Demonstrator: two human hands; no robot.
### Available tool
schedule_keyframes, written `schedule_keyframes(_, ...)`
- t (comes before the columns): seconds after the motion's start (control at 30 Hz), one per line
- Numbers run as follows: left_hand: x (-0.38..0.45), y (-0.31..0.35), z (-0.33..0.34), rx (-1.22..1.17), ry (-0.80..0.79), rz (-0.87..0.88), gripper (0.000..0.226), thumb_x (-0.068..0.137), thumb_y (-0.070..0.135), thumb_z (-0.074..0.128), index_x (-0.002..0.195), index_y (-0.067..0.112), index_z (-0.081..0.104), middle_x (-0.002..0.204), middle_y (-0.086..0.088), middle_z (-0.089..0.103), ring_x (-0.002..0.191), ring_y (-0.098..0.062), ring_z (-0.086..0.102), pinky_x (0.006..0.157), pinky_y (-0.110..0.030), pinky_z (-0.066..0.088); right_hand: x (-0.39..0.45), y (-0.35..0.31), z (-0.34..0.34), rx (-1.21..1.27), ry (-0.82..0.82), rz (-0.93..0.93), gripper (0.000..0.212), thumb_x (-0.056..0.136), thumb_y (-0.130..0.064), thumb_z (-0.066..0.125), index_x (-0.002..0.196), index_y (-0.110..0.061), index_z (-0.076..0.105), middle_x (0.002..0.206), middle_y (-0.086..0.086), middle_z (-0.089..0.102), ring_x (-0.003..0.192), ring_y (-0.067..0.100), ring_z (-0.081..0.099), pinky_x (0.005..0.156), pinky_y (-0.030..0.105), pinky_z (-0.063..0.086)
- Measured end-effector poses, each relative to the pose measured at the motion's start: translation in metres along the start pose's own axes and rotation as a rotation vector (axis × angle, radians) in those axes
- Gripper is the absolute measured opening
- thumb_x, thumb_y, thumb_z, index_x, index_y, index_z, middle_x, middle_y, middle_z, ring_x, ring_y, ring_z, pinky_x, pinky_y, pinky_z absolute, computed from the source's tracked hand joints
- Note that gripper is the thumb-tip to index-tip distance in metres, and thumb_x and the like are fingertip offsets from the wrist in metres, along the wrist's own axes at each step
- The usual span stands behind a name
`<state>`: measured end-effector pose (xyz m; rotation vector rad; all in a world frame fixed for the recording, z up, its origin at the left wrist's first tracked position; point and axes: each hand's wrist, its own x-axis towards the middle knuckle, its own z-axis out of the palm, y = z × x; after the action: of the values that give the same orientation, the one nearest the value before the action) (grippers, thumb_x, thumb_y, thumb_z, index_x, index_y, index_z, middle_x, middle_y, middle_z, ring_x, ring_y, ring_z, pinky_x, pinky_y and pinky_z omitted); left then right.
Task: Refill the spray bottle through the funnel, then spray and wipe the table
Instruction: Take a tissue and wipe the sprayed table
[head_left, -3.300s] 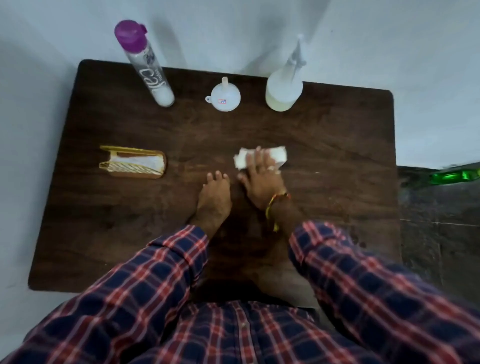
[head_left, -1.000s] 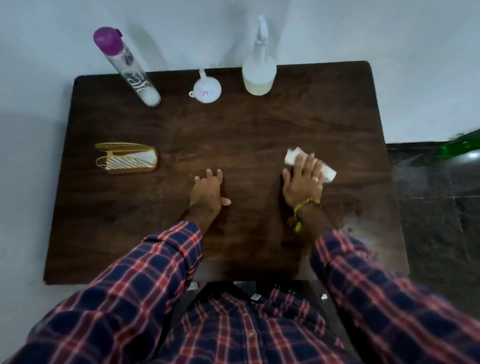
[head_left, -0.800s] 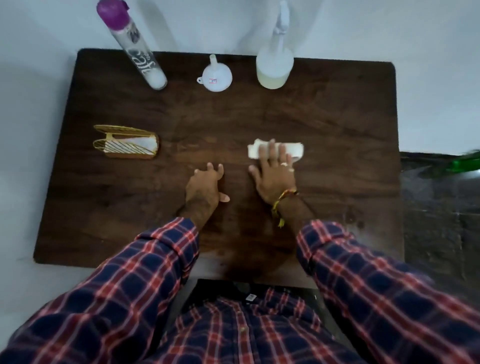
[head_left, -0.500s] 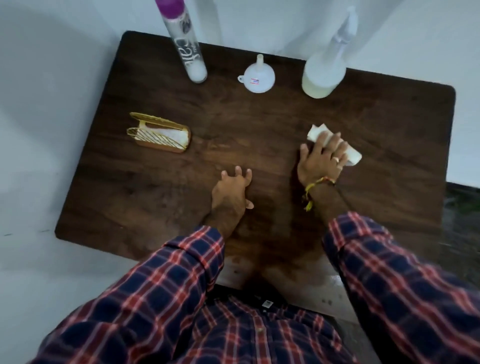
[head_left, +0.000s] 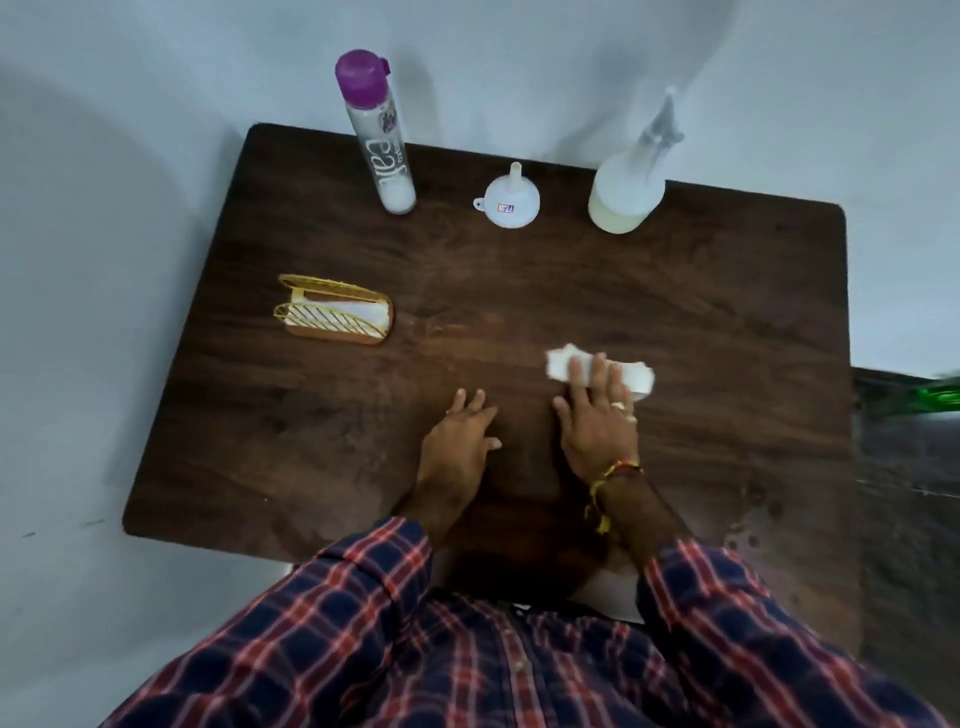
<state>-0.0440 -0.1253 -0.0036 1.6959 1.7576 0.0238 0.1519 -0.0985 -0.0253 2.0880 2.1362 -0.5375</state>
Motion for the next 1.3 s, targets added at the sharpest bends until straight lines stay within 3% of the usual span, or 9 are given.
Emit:
schedule_keyframes(0.13, -0.009, -0.026, -0.010, -0.024, 0.140, 0.010, 0.046, 0.096, 0.004, 0.050, 0.140, 0.018, 0.052, 0.152, 0.000, 0.043, 0.144, -0.014, 0.032, 0.114, -0.026, 0.027, 0.029, -0.017, -0.004, 0.056, 0.018, 0.247, 0.066, 0.101, -0.047, 0.030, 0.156, -0.016, 0.009, 0.162, 0.020, 0.002, 0.149, 0.042, 0.004, 0.120, 0.056, 0.011)
schedule_keyframes(0.37, -0.017, -0.040, -0.030, 0.019, 0.162, 0.045, 0.070, 0.084, -0.007, 0.047, 0.148, 0.020, 0.040, 0.156, 0.000, 0.035, 0.146, -0.016, 0.026, 0.116, -0.029, 0.025, -0.040, -0.094, 0.023, -0.042, -0.178, -0.162, 0.068, 0.101, -0.049, 0.030, 0.156, -0.018, 0.006, 0.162, 0.020, -0.002, 0.148, 0.044, -0.004, 0.120, 0.055, 0.003)
schedule_keyframes(0.53, -0.029, -0.042, -0.021, 0.070, 0.082, 0.150, 0.072, 0.084, -0.006, 0.048, 0.150, 0.020, 0.035, 0.158, 0.001, 0.030, 0.148, -0.014, 0.022, 0.116, -0.029, 0.024, -0.129, -0.087, 0.030, -0.130, -0.099, -0.195, 0.074, 0.077, -0.057, 0.069, 0.138, -0.017, 0.054, 0.143, 0.016, 0.051, 0.132, 0.036, 0.049, 0.101, 0.050, 0.047)
schedule_keyframes(0.63, -0.032, -0.037, -0.012, 0.106, 0.033, 0.202, 0.061, 0.094, 0.003, 0.045, 0.151, 0.019, 0.032, 0.159, 0.002, 0.028, 0.148, -0.013, 0.019, 0.116, -0.028, 0.025, -0.135, -0.072, 0.022, -0.078, -0.044, -0.235, 0.061, 0.093, -0.047, 0.055, 0.145, -0.017, 0.045, 0.152, 0.016, 0.039, 0.140, 0.034, 0.038, 0.112, 0.053, 0.035)
schedule_keyframes(0.77, -0.036, -0.025, -0.006, 0.193, -0.014, 0.296, 0.046, 0.103, 0.019, 0.040, 0.149, 0.016, 0.036, 0.156, -0.001, 0.036, 0.148, -0.017, 0.022, 0.113, -0.029, 0.028, -0.115, -0.060, 0.003, 0.142, 0.127, 0.024, 0.044, 0.091, -0.019, 0.062, 0.133, -0.006, 0.057, 0.141, 0.017, 0.053, 0.131, 0.033, 0.051, 0.112, 0.044, 0.038)
schedule_keyframes(0.87, -0.036, -0.026, -0.009, 0.200, -0.021, 0.300, 0.046, 0.103, 0.020, 0.040, 0.149, 0.016, 0.037, 0.154, -0.001, 0.038, 0.147, -0.017, 0.025, 0.114, -0.031, 0.030, -0.101, -0.044, -0.004, 0.333, 0.049, 0.229, 0.045, 0.092, -0.024, 0.059, 0.135, -0.013, 0.054, 0.140, 0.007, 0.052, 0.129, 0.027, 0.046, 0.110, 0.035, 0.036)
schedule_keyframes(1.03, -0.045, -0.035, -0.018, 0.219, -0.021, 0.310, 0.048, 0.102, 0.020, 0.043, 0.150, 0.017, 0.035, 0.155, -0.001, 0.036, 0.147, -0.016, 0.024, 0.116, -0.029, 0.027, -0.092, -0.033, -0.012, 0.465, -0.122, 0.255, 0.050, 0.077, -0.026, 0.076, 0.123, -0.016, 0.058, 0.119, 0.005, 0.063, 0.112, 0.024, 0.058, 0.098, 0.033, 0.045)
schedule_keyframes(1.17, -0.057, -0.037, -0.021, 0.189, -0.006, 0.319, 0.049, 0.102, 0.023, 0.043, 0.150, 0.019, 0.034, 0.156, 0.001, 0.034, 0.147, -0.015, 0.024, 0.116, -0.028, 0.024, -0.098, -0.032, -0.007, 0.515, -0.091, 0.402, 0.025, 0.074, -0.033, 0.078, 0.092, -0.018, 0.068, 0.099, 0.002, 0.069, 0.096, 0.021, 0.064, 0.077, 0.027, 0.047)
schedule_keyframes(1.3, -0.062, -0.036, -0.021, 0.142, -0.033, 0.331, 0.050, 0.102, 0.023, 0.044, 0.151, 0.020, 0.032, 0.157, 0.001, 0.032, 0.147, -0.014, 0.024, 0.116, -0.030, 0.025, -0.105, -0.034, -0.016, 0.684, -0.001, 0.514, 0.012, 0.072, -0.018, 0.075, 0.081, -0.019, 0.067, 0.079, -0.004, 0.064, 0.083, 0.018, 0.063, 0.068, 0.022, 0.043)
